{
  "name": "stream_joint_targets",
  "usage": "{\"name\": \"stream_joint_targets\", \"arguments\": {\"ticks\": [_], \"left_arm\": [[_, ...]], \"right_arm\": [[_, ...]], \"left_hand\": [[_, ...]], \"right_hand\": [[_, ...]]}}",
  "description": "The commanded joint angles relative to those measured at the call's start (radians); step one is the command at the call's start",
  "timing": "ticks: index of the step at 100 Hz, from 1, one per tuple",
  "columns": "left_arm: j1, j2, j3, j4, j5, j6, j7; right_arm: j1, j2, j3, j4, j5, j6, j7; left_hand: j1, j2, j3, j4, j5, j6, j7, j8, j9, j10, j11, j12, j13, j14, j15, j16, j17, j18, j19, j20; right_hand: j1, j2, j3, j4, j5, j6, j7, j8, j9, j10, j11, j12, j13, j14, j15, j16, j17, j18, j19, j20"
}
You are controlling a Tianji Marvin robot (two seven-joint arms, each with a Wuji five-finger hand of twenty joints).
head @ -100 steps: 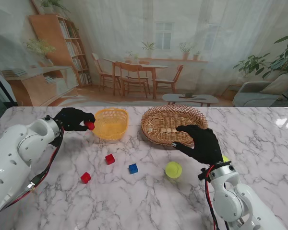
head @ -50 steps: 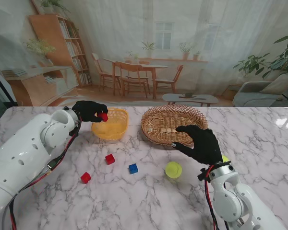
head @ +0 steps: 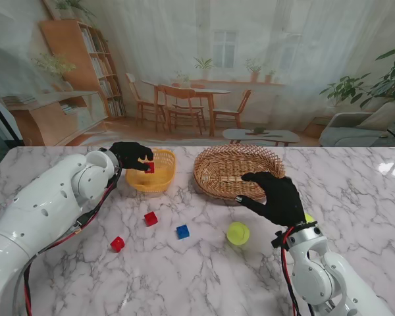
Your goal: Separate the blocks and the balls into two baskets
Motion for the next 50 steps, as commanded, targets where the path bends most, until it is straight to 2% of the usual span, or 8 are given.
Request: {"name": "stream_joint_targets", "arguments": {"ticks": [1,14,22,50], "left_arm": [[-0.003,-0.003,0.005,0.013,0.005,-0.003,-0.011],[-0.001,-0.001,0.003,0.018,0.012,-0.007,-0.008],[0.011,0.001,-0.016,0.008,0.021,-0.016,-0.001],[0.111,0.017,-0.161,-0.133,0.105,-0.104,0.001]], "right_arm": [[-0.004,-0.001,0.0,0.0,-0.002,-0.001,-0.002],[-0.004,-0.002,0.0,0.001,-0.001,-0.003,-0.006],[-0.006,-0.002,0.001,0.0,-0.001,-0.003,-0.007],[-0.007,-0.002,0.002,0.0,-0.001,-0.004,-0.008]], "left_hand": [[-0.045,0.026,-0.042,-0.02,-0.045,0.038,-0.084,-0.067,-0.065,0.027,-0.024,-0.038,-0.039,0.019,-0.033,-0.02,-0.028,0.006,-0.032,-0.013],[-0.097,0.015,-0.052,-0.023,-0.112,0.062,-0.217,-0.149,-0.139,0.045,-0.1,-0.108,-0.077,0.027,-0.056,-0.047,-0.054,0.012,-0.055,-0.014],[-0.104,0.02,-0.052,-0.024,-0.131,0.069,-0.24,-0.161,-0.163,0.05,-0.116,-0.124,-0.083,0.03,-0.056,-0.05,-0.061,0.016,-0.057,-0.012],[-0.115,0.085,-0.059,-0.034,-0.05,0.059,-0.223,-0.151,-0.138,0.055,-0.134,-0.157,-0.1,0.036,-0.083,-0.082,-0.077,0.014,-0.079,-0.015]], "right_hand": [[0.022,0.035,-0.018,0.025,0.003,-0.019,-0.018,0.018,-0.01,0.006,-0.013,0.001,0.0,0.007,0.013,0.007,-0.015,0.017,0.003,0.01],[0.022,0.035,-0.018,0.025,0.002,-0.019,-0.017,0.019,-0.011,0.007,-0.012,0.002,0.0,0.005,0.013,0.007,-0.014,0.016,0.003,0.01],[0.023,0.035,-0.018,0.025,0.002,-0.018,-0.017,0.019,-0.01,0.006,-0.012,0.002,0.0,0.006,0.013,0.007,-0.015,0.016,0.003,0.01],[0.022,0.039,-0.02,0.025,0.002,-0.019,-0.017,0.018,-0.011,0.007,-0.013,0.001,-0.001,0.007,0.012,0.007,-0.015,0.016,0.002,0.01]]}}
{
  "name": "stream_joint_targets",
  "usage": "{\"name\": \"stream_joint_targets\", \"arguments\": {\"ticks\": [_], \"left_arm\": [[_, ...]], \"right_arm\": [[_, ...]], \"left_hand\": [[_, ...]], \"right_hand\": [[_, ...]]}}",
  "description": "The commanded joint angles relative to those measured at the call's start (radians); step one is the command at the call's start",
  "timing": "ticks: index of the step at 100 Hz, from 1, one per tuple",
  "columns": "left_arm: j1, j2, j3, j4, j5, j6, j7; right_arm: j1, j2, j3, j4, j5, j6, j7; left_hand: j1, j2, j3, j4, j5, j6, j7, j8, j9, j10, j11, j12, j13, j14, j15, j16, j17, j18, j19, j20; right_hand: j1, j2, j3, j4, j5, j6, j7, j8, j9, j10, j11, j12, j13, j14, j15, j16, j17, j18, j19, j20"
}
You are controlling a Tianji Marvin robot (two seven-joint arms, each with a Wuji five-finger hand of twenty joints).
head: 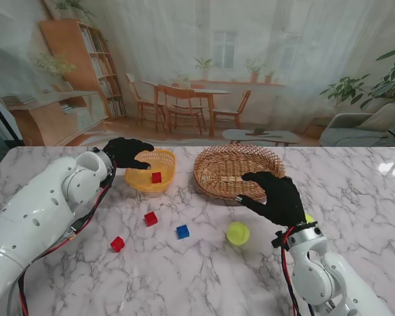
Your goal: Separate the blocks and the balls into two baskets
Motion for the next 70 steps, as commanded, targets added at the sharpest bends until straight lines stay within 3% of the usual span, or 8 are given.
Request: {"name": "stream_joint_targets", "arguments": {"ticks": [1,21,44,70], "left_arm": [[0.012,0.008,-0.011,-0.031,0.006,-0.02,-0.009],[0.098,0.022,-0.114,-0.14,0.072,-0.116,-0.025],[0.221,0.037,-0.248,-0.26,0.162,-0.223,-0.029],[0.329,0.039,-0.34,-0.335,0.189,-0.295,-0.001]], "right_arm": [[-0.006,-0.002,0.001,0.0,-0.001,0.0,0.0],[-0.007,-0.002,0.003,0.002,-0.002,-0.002,-0.004],[-0.008,-0.003,0.006,0.003,-0.001,-0.005,-0.01],[-0.003,-0.002,0.005,0.008,-0.001,-0.004,-0.004]], "left_hand": [[-0.013,0.054,-0.023,-0.031,0.021,0.008,0.005,0.006,-0.006,0.014,-0.018,-0.015,-0.024,0.019,-0.029,-0.017,-0.02,0.014,-0.025,-0.014],[-0.037,0.107,-0.031,-0.047,0.126,-0.019,0.05,0.037,0.085,0.0,-0.018,-0.012,-0.015,0.025,-0.058,-0.057,-0.026,0.03,-0.06,-0.031],[-0.054,0.116,-0.035,-0.053,0.148,-0.029,0.052,0.045,0.108,0.0,-0.036,-0.015,-0.015,0.03,-0.075,-0.077,-0.031,0.039,-0.072,-0.036],[-0.057,0.118,-0.035,-0.057,0.144,-0.023,0.037,0.044,0.118,0.007,-0.053,-0.015,-0.004,0.035,-0.071,-0.082,-0.018,0.045,-0.057,-0.025]], "right_hand": [[0.023,0.039,-0.02,0.025,0.002,-0.018,-0.017,0.018,-0.01,0.007,-0.013,0.001,-0.001,0.007,0.012,0.007,-0.015,0.016,0.002,0.01],[0.022,0.039,-0.021,0.025,0.002,-0.018,-0.017,0.018,-0.01,0.008,-0.013,0.001,-0.001,0.006,0.012,0.007,-0.016,0.016,0.002,0.01],[0.024,0.039,-0.022,0.025,0.004,-0.018,-0.017,0.018,-0.009,0.007,-0.013,0.001,-0.001,0.006,0.012,0.007,-0.016,0.016,0.002,0.01],[0.024,0.039,-0.022,0.025,0.003,-0.018,-0.017,0.018,-0.01,0.008,-0.014,0.001,-0.001,0.007,0.012,0.007,-0.016,0.017,0.002,0.011]]}}
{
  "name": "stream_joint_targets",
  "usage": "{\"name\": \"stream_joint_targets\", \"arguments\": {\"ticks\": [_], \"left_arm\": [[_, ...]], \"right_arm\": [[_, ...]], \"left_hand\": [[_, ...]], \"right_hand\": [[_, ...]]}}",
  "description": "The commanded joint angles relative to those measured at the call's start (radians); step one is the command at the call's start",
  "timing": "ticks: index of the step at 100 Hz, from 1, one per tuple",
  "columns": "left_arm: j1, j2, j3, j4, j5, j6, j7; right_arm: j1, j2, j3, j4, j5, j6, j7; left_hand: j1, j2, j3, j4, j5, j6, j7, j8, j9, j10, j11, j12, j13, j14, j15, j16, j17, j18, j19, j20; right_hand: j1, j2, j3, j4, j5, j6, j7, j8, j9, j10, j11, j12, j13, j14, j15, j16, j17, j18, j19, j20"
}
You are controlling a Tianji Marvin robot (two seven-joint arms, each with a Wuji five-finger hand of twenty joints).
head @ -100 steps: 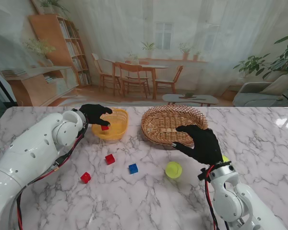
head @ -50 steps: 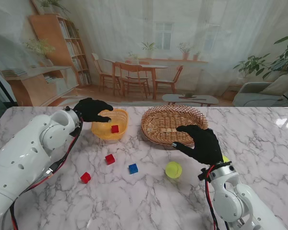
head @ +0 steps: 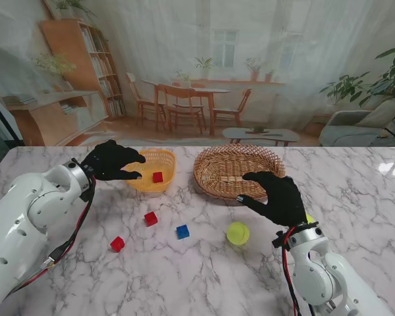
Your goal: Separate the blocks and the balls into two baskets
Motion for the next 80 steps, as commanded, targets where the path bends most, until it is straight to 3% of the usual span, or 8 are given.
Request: {"name": "stream_joint_targets", "arguments": {"ticks": [1,29,42,53,57,80], "left_arm": [[0.021,0.007,0.002,-0.018,0.001,-0.009,-0.016],[0.073,0.008,0.027,-0.08,-0.053,-0.012,-0.089],[0.085,0.01,0.053,-0.083,-0.087,-0.027,-0.112],[0.094,0.011,0.072,-0.084,-0.134,-0.021,-0.137],[0.097,0.012,0.08,-0.085,-0.152,-0.013,-0.152],[0.096,0.018,0.121,-0.069,-0.141,-0.006,-0.177]], "right_arm": [[-0.001,-0.001,-0.001,0.006,-0.001,0.002,0.003],[-0.003,-0.001,0.003,0.006,-0.001,0.002,0.003],[-0.008,-0.002,0.008,0.004,0.002,-0.002,-0.001],[-0.008,-0.002,0.008,0.003,0.0,-0.005,-0.001],[-0.006,-0.002,0.008,0.005,-0.002,-0.006,-0.001],[-0.005,-0.001,0.008,0.005,0.0,-0.005,0.004]], "left_hand": [[-0.024,0.03,-0.013,-0.03,0.01,0.0,-0.016,0.009,0.016,0.01,-0.029,-0.005,-0.006,0.02,-0.012,-0.008,0.002,0.028,-0.002,0.001],[-0.022,0.017,-0.013,-0.03,-0.042,0.05,-0.061,-0.012,0.019,0.016,-0.028,0.001,0.014,0.023,0.021,0.019,0.031,0.013,0.053,0.032],[-0.018,0.008,-0.011,-0.029,-0.034,0.062,-0.062,-0.017,0.038,0.016,-0.014,0.008,0.032,0.025,0.037,0.03,0.051,0.004,0.076,0.04],[-0.007,-0.005,-0.009,-0.028,-0.018,0.082,-0.058,-0.02,0.056,0.029,0.0,0.014,0.051,0.05,0.045,0.033,0.078,0.003,0.095,0.042],[-0.004,-0.007,-0.008,-0.027,-0.017,0.088,-0.059,-0.022,0.057,0.036,0.002,0.015,0.061,0.034,0.046,0.031,0.084,0.002,0.099,0.041],[-0.006,-0.007,-0.01,-0.029,-0.03,0.094,-0.069,-0.033,0.019,0.053,-0.024,-0.007,0.055,0.042,0.028,0.007,0.087,0.003,0.094,0.023]], "right_hand": [[0.024,0.039,-0.02,0.025,0.004,-0.019,-0.017,0.018,-0.01,0.008,-0.014,0.001,0.0,0.007,0.012,0.007,-0.016,0.017,0.001,0.011],[0.025,0.039,-0.02,0.025,0.004,-0.018,-0.017,0.018,-0.009,0.008,-0.014,0.001,-0.001,0.007,0.012,0.007,-0.016,0.016,0.001,0.011],[0.024,0.039,-0.02,0.025,0.005,-0.018,-0.017,0.018,-0.008,0.009,-0.013,0.002,-0.001,0.008,0.012,0.007,-0.017,0.016,0.001,0.011],[0.024,0.039,-0.021,0.025,0.007,-0.018,-0.017,0.018,-0.005,0.008,-0.013,0.002,0.001,0.006,0.012,0.007,-0.016,0.016,0.001,0.011],[0.024,0.038,-0.021,0.025,0.007,-0.018,-0.017,0.018,-0.004,0.008,-0.014,0.002,0.001,0.006,0.012,0.007,-0.016,0.017,0.001,0.011],[0.024,0.038,-0.02,0.025,0.008,-0.018,-0.018,0.017,-0.004,0.01,-0.016,0.001,0.001,0.009,0.011,0.007,-0.016,0.018,0.0,0.011]]}}
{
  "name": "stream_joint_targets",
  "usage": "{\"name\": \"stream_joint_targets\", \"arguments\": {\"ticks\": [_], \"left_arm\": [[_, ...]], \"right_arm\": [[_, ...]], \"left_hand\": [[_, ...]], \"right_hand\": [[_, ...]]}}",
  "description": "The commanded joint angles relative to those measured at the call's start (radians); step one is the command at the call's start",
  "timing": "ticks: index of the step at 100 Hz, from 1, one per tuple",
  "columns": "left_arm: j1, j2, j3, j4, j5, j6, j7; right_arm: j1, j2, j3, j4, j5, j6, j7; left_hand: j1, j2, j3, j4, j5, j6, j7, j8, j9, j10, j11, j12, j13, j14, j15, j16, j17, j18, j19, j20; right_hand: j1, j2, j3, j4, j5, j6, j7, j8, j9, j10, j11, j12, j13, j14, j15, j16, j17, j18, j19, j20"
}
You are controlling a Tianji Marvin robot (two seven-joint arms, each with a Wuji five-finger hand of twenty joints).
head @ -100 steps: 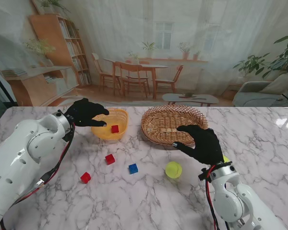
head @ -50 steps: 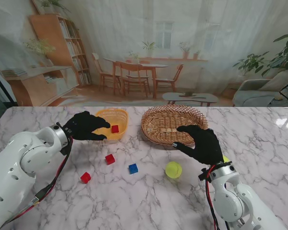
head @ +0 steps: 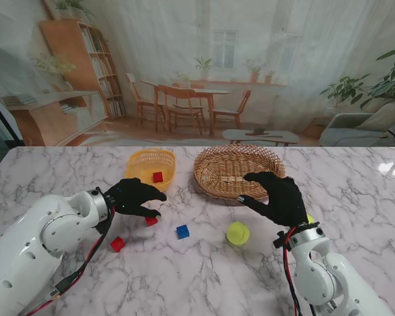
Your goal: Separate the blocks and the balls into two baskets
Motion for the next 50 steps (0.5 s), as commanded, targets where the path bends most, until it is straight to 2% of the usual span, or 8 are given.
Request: {"name": "stream_joint_targets", "arguments": {"ticks": [1,30,50], "left_arm": [[0.001,-0.001,0.016,0.018,-0.006,0.004,-0.012],[-0.041,0.0,0.094,0.086,0.001,0.04,-0.004],[-0.058,0.001,0.12,0.127,0.01,0.068,0.004]], "right_arm": [[-0.004,-0.001,0.001,0.002,-0.001,0.001,-0.001],[-0.008,-0.001,0.003,-0.005,-0.001,0.004,0.002],[-0.008,-0.001,0.002,-0.006,0.002,0.006,0.004]], "left_hand": [[-0.007,-0.004,-0.01,-0.029,-0.027,0.025,-0.023,-0.011,-0.008,0.027,-0.013,-0.013,0.001,0.023,0.005,-0.011,-0.002,-0.003,0.016,0.005],[-0.004,-0.024,-0.009,-0.028,-0.003,0.038,-0.004,-0.006,0.003,0.028,-0.004,-0.021,0.004,0.011,0.021,-0.01,0.004,-0.011,0.03,0.0],[-0.005,-0.036,-0.008,-0.028,-0.014,0.042,-0.003,-0.003,-0.012,0.027,0.004,-0.018,-0.006,0.007,0.021,-0.01,-0.002,-0.015,0.029,-0.006]], "right_hand": [[0.024,0.038,-0.02,0.025,0.008,-0.017,-0.018,0.017,-0.003,0.009,-0.016,0.001,0.0,0.009,0.011,0.007,-0.017,0.018,0.0,0.011],[0.022,0.037,-0.02,0.025,0.011,-0.017,-0.018,0.018,0.001,0.009,-0.016,0.002,0.001,0.009,0.01,0.007,-0.017,0.019,0.0,0.011],[0.022,0.037,-0.019,0.025,0.012,-0.017,-0.019,0.017,0.001,0.008,-0.018,0.002,0.001,0.01,0.009,0.007,-0.017,0.018,-0.001,0.011]]}}
